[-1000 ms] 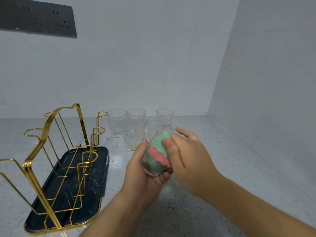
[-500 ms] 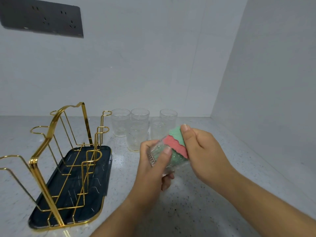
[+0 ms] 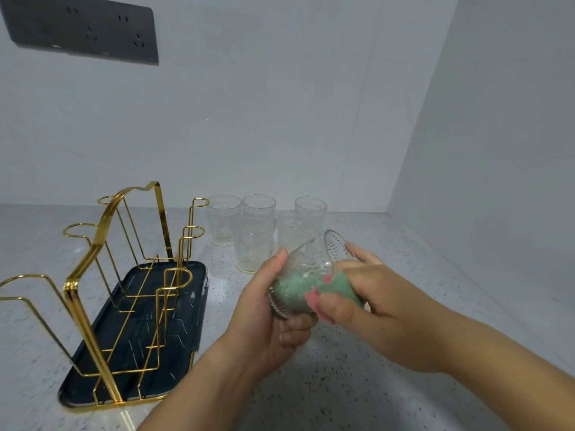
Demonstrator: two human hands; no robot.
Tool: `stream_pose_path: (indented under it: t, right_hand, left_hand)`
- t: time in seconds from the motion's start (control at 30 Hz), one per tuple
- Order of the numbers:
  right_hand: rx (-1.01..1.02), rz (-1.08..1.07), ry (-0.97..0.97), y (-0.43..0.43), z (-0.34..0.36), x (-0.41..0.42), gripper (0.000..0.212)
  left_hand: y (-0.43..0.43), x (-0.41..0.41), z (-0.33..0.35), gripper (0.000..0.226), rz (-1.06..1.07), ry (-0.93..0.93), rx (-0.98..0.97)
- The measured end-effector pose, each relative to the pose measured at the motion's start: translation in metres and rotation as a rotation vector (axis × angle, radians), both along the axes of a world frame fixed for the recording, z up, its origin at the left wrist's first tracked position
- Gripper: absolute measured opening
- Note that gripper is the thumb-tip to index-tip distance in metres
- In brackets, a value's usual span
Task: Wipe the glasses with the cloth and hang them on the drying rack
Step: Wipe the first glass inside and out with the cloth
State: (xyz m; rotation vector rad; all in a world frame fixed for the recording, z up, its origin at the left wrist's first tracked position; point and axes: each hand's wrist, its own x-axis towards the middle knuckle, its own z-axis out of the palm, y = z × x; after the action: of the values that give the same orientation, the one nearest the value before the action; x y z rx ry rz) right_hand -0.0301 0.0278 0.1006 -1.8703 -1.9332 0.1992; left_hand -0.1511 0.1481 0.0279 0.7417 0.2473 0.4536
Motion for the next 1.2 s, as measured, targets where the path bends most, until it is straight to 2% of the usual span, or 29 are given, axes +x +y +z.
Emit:
stream_pose_path:
  t: [0.07,0.1,0.13,0.17,0.23,0.3,0.37,0.4,0.47,0.5,0.53,0.6,0.67,0.73,0.83,0.87,0.93,0.97,1.03,1.1,1.13,1.2]
  right_hand:
    - [-0.178,0.038,0.169,-0.004,0.013,-0.004,0.031]
    - [-0.242,0.082,0.264,-0.005,0.020,-0.005,0.035]
    - [-0.284,0.133,0.348,-0.006,0.026,-0.004,0.043]
    - [-0.314,0.179,0.403,-0.007,0.031,-0.002,0.047]
    - [-0.348,0.209,0.491,-0.009,0.038,0.000,0.044]
    - [-0.366,0.202,0.520,-0.010,0.035,-0.001,0.036]
    - [-0.346,0.162,0.256,-0.011,0.028,0.000,0.024]
    - [-0.320,0.161,0.045,-0.011,0.023,0.003,0.018]
    - [-0.196,0.228,-0.415,-0.010,0.013,0.012,0.023]
    - [-0.180,0.256,-0.552,-0.009,0.009,0.014,0.019]
    - [-0.186,0.256,-0.636,-0.009,0.005,0.018,0.018]
    - [-0.192,0.229,-0.669,-0.009,0.000,0.026,0.024]
    - [-0.222,0.204,-0.587,-0.010,-0.006,0.030,0.020]
    - [-0.192,0.167,-0.357,-0.012,-0.010,0.032,0.020]
    - [-0.248,0.055,0.103,-0.014,-0.008,0.030,0.021]
    - [-0.261,0.038,0.233,-0.013,-0.007,0.026,0.019]
    - [-0.250,0.022,0.365,-0.011,-0.006,0.019,0.018]
    - [-0.245,0.023,0.358,-0.009,-0.008,0.016,0.018]
    - [-0.247,0.046,0.206,-0.007,-0.014,0.014,0.019]
    - [-0.177,0.132,-0.186,-0.006,-0.020,0.018,0.020]
    - [-0.115,0.190,-0.385,-0.006,-0.020,0.020,0.028]
    - [-0.070,0.251,-0.611,-0.004,-0.014,0.024,0.039]
  left_hand:
    - [-0.005,0.002,-0.003,0.083,0.078,0.009,0.116]
    - [-0.008,0.002,-0.002,0.093,0.132,0.022,0.172]
    - [-0.008,0.002,-0.003,0.092,0.189,0.021,0.248]
    - [-0.006,0.002,-0.005,0.082,0.246,0.017,0.320]
    - [-0.005,0.000,-0.006,0.066,0.329,0.030,0.433]
    - [-0.006,-0.001,-0.006,0.064,0.315,0.032,0.433]
    - [-0.007,-0.001,-0.002,0.060,0.218,0.080,0.317]
    - [-0.006,-0.001,-0.001,0.055,0.142,0.108,0.240]
    - [-0.001,-0.001,0.004,0.050,-0.065,0.168,0.092]
    - [-0.001,-0.004,0.007,0.051,-0.169,0.215,0.044]
    - [0.001,-0.005,0.005,0.054,-0.252,0.264,0.030]
    - [0.005,-0.004,-0.001,0.067,-0.356,0.319,0.090]
    - [0.004,-0.003,-0.002,0.086,-0.383,0.299,0.177]
    - [0.001,0.001,-0.004,0.094,-0.353,0.262,0.249]
    - [-0.006,0.006,-0.008,0.060,-0.050,0.186,0.417]
    - [-0.006,0.008,-0.014,0.059,0.075,0.168,0.482]
    - [-0.010,0.008,-0.016,0.054,0.232,0.112,0.569]
    - [-0.011,0.009,-0.015,0.049,0.258,0.093,0.549]
    - [-0.011,0.008,-0.009,0.046,0.224,0.138,0.412]
    - [-0.006,0.006,-0.006,0.050,0.096,0.225,0.251]
    - [-0.002,0.005,-0.005,0.055,0.008,0.249,0.201]
    - [0.002,0.002,-0.002,0.060,-0.141,0.262,0.143]
